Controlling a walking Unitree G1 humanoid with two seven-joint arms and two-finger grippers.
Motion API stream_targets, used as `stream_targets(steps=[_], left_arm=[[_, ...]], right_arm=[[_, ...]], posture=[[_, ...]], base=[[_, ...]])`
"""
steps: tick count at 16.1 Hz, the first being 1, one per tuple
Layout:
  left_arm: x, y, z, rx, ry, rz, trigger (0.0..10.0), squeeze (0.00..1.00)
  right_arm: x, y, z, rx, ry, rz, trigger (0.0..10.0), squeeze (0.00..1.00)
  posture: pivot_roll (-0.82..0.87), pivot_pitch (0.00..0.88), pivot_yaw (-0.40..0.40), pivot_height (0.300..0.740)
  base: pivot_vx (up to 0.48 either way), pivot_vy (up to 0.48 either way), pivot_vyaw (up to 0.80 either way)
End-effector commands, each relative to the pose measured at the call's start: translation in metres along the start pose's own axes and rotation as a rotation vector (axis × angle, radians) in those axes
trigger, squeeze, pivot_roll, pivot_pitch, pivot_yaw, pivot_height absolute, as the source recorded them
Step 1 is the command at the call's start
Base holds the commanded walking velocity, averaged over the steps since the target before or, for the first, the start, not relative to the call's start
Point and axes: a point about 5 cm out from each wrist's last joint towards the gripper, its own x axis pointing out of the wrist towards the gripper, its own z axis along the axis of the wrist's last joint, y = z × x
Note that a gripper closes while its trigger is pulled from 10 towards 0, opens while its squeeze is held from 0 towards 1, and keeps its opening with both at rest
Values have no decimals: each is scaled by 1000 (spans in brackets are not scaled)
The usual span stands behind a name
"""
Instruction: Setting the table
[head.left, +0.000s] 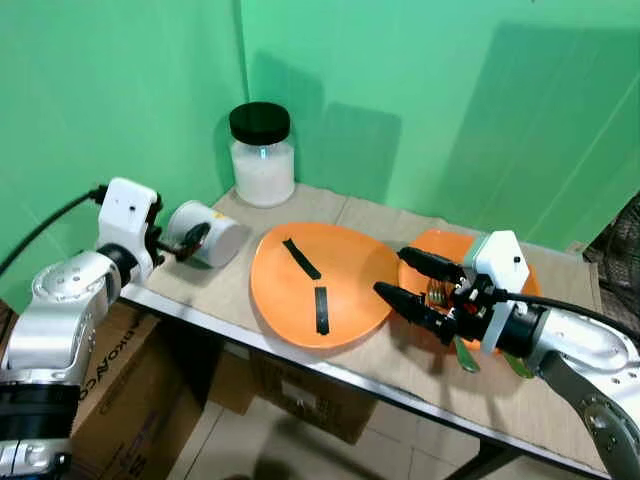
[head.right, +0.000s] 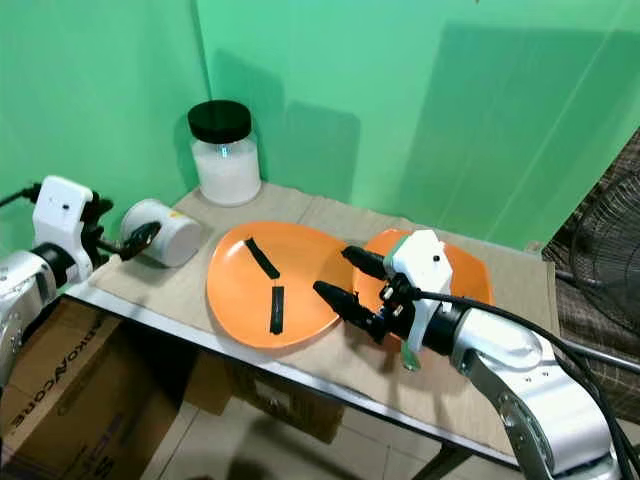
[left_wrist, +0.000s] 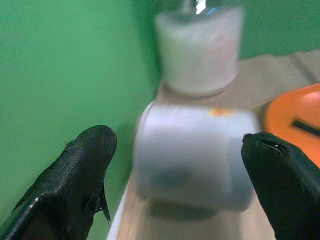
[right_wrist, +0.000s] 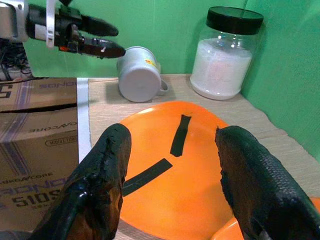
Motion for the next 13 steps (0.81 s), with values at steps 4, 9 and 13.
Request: stream_targets(steps=[4,9,13], left_arm=[[10,13,-17,-85,47,43,10000,1000],[21,15,-19,-151,13,-35,10000,1000],[27,9,-23,-155,30,-181,10000,0]], right_arm=[[-1,0,3,-26,-5,16,10000,0],[-2,0,4,-31,-2,11,10000,0],[-3,0,5,-34,-2,11,10000,0]], posture=[[-153,0,-22,740],[-159,0,-23,740],[-163,0,-22,740]], base=[[0,0,0],[0,0,0],[0,0,0]])
